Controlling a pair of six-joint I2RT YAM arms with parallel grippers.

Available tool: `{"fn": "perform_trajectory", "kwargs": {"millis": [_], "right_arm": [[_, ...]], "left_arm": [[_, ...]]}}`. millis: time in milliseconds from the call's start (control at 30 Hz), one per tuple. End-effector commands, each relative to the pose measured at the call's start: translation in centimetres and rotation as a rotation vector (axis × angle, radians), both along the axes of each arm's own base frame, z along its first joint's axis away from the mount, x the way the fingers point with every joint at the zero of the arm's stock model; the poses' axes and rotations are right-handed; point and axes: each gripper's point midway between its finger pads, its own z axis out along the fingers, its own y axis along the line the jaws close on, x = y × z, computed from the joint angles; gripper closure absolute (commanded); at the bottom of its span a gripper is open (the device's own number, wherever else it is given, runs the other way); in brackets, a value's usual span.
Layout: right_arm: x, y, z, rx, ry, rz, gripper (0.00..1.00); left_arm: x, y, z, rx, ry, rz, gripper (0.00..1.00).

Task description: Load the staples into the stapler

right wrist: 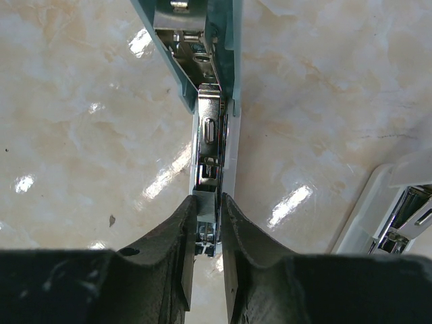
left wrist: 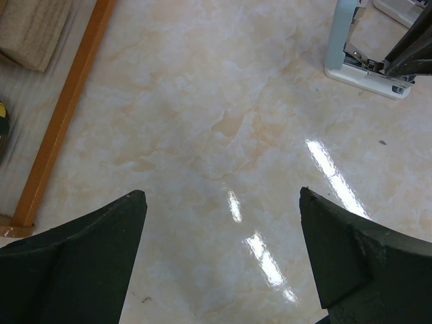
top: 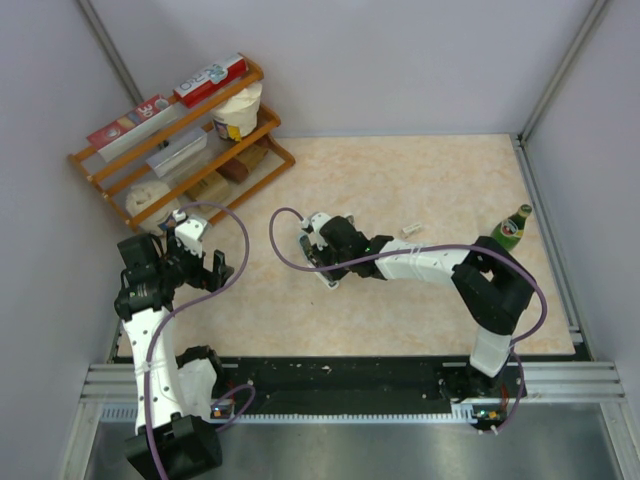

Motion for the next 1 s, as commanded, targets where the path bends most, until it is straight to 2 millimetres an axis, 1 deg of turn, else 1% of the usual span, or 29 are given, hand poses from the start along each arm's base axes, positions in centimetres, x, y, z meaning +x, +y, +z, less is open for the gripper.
{"fn": "perform_trajectory", "kwargs": {"millis": [0,367,500,667,767,967], "right_arm": [[-0.32,0.81,0.39,0.016,-0.003,0.017,0.79],[-0.27,0.86,0.58,0.019,-0.008,0.019,0.79],[-0.23,0.89,0.97,0.025,-0.015,0.021,0.79],[-0.24,1.03,1.31,0.033,-0.02,0.024,0.75],[-0.25,0.98,1.16,0.029,-0.017,0.022,0.74],[-0.17,0.97,1.15,0.028,-0.018,0.021,0.73]], "left_arm": [[0.47,0.22,0.35,0.014,-0.037,-0.005,0.01],[0.47,0.19,0.45,0.014,-0.04,-0.006,0.01],[0.44,0.15,0.42,0.014,-0.04,-0.007,0.01],[0.44,0.2,0.32,0.014,-0.037,-0.005,0.01],[0.42,0.13,0.37,0.011,-0.037,-0.007,0.01],[0.42,0.18,0.39,0.015,-0.041,-0.007,0.01]]}}
